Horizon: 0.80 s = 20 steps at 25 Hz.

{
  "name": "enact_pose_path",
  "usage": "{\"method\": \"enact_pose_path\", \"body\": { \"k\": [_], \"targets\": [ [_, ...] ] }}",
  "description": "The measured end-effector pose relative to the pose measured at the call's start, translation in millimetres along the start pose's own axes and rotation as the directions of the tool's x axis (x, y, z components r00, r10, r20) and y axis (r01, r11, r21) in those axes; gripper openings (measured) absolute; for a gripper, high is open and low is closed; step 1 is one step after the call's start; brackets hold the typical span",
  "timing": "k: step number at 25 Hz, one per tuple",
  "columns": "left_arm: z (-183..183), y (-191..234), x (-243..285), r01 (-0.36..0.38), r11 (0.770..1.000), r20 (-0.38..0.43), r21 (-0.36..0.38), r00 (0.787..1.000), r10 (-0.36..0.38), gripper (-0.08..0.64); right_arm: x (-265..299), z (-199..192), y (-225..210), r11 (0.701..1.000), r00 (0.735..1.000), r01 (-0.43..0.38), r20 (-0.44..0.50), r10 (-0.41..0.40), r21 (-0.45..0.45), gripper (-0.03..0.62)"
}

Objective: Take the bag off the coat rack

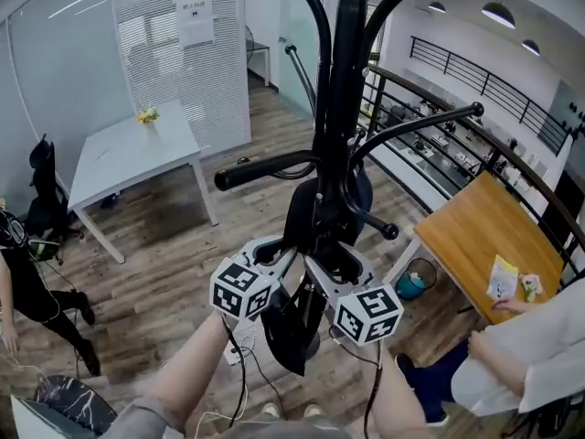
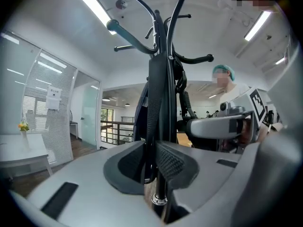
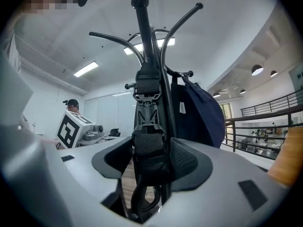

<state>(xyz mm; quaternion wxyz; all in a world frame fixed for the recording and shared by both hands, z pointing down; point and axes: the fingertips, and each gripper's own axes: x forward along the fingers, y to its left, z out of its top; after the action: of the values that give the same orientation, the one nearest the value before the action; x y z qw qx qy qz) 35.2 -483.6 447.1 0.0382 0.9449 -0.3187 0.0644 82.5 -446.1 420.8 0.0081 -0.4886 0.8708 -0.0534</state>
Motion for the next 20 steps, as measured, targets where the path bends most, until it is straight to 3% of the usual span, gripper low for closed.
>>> {"method": "enact_pose_path", "body": {
  "k": [1,2,9,13,20],
  "targets": [
    [0,-1,0,0.003,1.0,0.003,-0.001,1.0,-0.003,0.045,1,0,2,1.0,1.0,-0.014,0.002,0.014,0.0,0.262],
    [1,-2,0,0.003,1.0,0.003,-0.002,1.0,-0.003,0.025,1,0,2,1.0,1.0,-0.025,0.003,0.025,0.0,0.256],
    [4,2,-21,-0.026,0.999,0.01,0.026,1.0,0.025,0.015,-8,6,11,1.0,0.999,-0.025,0.039,0.025,-0.013,0.241],
    [34,1,-36,-0.039,0.999,0.074,0.026,0.997,0.037,0.015,-18,32,14,0.999,0.994,-0.035,0.102,0.035,-0.002,0.236],
    [103,-13,-68,-0.052,0.993,0.176,0.109,0.984,0.032,0.015,-35,95,41,0.994,0.971,-0.08,0.22,0.095,-0.076,0.235]
  ]
}}
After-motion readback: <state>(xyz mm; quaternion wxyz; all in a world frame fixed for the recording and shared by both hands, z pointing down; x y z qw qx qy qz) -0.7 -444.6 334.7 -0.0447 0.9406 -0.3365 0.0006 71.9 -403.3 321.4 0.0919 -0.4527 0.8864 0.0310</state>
